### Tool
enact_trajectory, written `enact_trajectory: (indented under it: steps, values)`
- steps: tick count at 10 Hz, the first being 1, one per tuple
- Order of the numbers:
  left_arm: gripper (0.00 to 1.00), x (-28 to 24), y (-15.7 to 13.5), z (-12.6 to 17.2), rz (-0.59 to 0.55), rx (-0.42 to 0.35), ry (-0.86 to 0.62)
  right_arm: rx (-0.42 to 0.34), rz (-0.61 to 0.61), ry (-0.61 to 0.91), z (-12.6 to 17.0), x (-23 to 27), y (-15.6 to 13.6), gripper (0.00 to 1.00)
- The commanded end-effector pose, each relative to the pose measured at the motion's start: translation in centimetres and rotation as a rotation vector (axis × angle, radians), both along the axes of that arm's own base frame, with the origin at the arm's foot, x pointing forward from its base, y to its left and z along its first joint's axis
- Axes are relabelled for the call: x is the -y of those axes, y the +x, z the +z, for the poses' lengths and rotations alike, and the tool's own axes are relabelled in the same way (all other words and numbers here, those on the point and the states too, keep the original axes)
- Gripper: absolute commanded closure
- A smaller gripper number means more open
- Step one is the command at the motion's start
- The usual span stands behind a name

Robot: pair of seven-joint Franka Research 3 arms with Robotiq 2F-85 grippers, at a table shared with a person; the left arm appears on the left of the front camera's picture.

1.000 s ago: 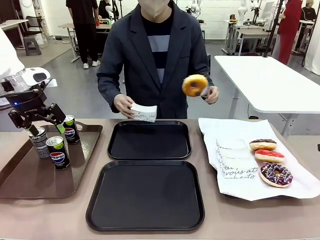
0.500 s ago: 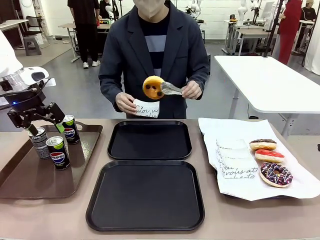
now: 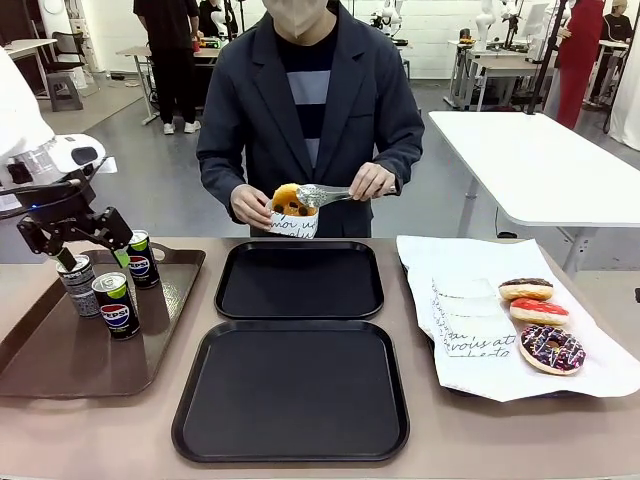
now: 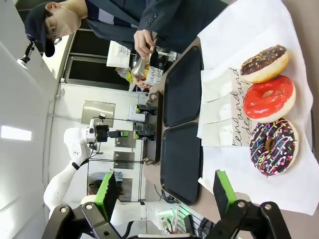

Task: Set up donuts and drinks on trays.
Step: Pick up one Pepsi coke and place it on the Flat Tray.

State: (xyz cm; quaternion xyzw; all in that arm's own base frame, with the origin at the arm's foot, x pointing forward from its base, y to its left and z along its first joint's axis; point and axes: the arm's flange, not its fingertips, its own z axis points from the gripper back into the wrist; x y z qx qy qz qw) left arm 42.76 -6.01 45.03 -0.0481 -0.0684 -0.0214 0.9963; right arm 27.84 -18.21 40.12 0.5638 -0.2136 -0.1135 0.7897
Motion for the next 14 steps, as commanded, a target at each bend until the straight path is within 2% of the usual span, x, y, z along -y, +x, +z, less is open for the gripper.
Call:
enact_trajectory:
  steps: [1, 2, 5, 14]
  values:
    - [0.00, 2.1, -1.5, -0.8, 0.045, 0.017, 0.099, 0.007, 0.003, 0.008, 0.0, 0.0, 0.0, 0.00]
    - [0.00, 2.4, -1.6, -1.1, 0.050, 0.022, 0.113, 0.007, 0.003, 0.008, 0.0, 0.0, 0.0, 0.00]
    - [0.00, 2.4, -0.9, -2.8, 0.126, -0.029, 0.114, 0.007, 0.003, 0.008, 0.0, 0.0, 0.0, 0.00]
    - [0.00, 1.6, 2.2, -5.5, 0.179, -0.050, 0.096, 0.007, 0.003, 0.008, 0.0, 0.0, 0.0, 0.00]
